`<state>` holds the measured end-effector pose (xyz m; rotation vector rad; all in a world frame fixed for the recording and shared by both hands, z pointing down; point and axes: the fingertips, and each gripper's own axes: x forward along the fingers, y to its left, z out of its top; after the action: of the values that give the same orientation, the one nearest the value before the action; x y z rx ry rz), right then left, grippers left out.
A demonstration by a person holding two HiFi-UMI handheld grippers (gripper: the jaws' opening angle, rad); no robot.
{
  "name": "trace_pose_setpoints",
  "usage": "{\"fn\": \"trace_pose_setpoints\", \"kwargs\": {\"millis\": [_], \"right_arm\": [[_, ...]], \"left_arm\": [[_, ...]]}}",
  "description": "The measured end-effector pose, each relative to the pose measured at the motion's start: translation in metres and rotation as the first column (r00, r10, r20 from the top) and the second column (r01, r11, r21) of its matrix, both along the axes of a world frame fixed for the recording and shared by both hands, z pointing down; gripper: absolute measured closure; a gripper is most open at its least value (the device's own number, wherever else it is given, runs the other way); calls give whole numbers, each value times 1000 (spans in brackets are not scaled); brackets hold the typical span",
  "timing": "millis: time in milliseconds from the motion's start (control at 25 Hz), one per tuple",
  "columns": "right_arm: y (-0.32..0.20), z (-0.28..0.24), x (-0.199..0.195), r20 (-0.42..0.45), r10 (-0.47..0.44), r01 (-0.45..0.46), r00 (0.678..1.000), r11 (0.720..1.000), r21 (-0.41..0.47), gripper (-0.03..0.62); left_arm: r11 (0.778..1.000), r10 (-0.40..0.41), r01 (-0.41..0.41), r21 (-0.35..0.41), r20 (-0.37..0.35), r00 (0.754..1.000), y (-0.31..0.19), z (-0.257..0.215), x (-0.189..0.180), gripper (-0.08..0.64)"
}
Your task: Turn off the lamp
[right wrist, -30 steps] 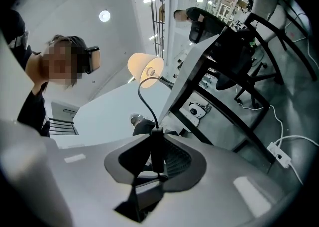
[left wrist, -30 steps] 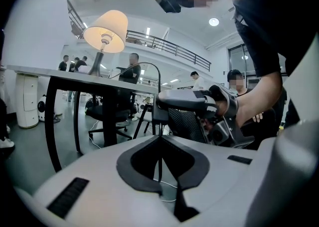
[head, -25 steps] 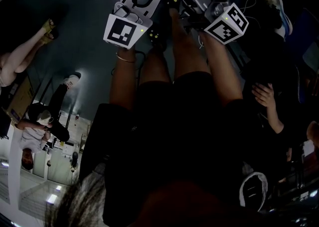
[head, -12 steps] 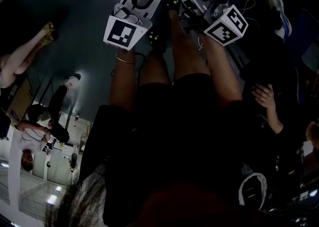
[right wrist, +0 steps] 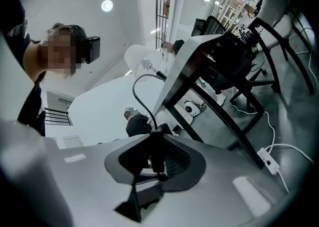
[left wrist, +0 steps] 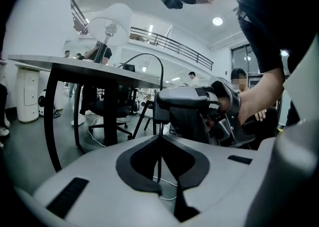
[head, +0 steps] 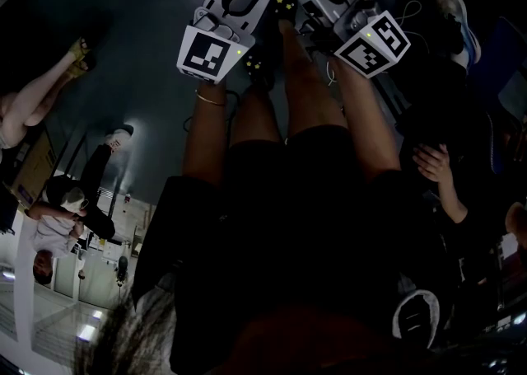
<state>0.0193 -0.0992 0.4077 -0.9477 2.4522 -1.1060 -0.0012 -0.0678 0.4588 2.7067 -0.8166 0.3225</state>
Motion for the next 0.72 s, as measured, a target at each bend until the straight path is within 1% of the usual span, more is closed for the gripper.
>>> {"fn": "trace_pose_setpoints", "kwargs": {"millis": [120,240,400,600,720], "right_arm": [[-1,2,1,-9,9,-9,1000,1000,7,526],[-2,4,4,-43,16,-15,999,1000,17,526],[0,12,2,-55,27,-27,998,1000,7,526],[0,16,-1,-80,51,-50,996,999,7,526],[1,17,-1,-103,62,-61,993,998,15,526]], "left_arm": [[1000,-6,6,0,5,1000,-1,2,0,543],[1000,1,-1,16,17,1000,-1,4,4,543],[1000,-26,26,-13,29,999,2,13,-1,543],[998,-47,48,-38,25,999,2,19,-5,543],[997,-65,66,-39,29,997,2,20,-4,543]]}}
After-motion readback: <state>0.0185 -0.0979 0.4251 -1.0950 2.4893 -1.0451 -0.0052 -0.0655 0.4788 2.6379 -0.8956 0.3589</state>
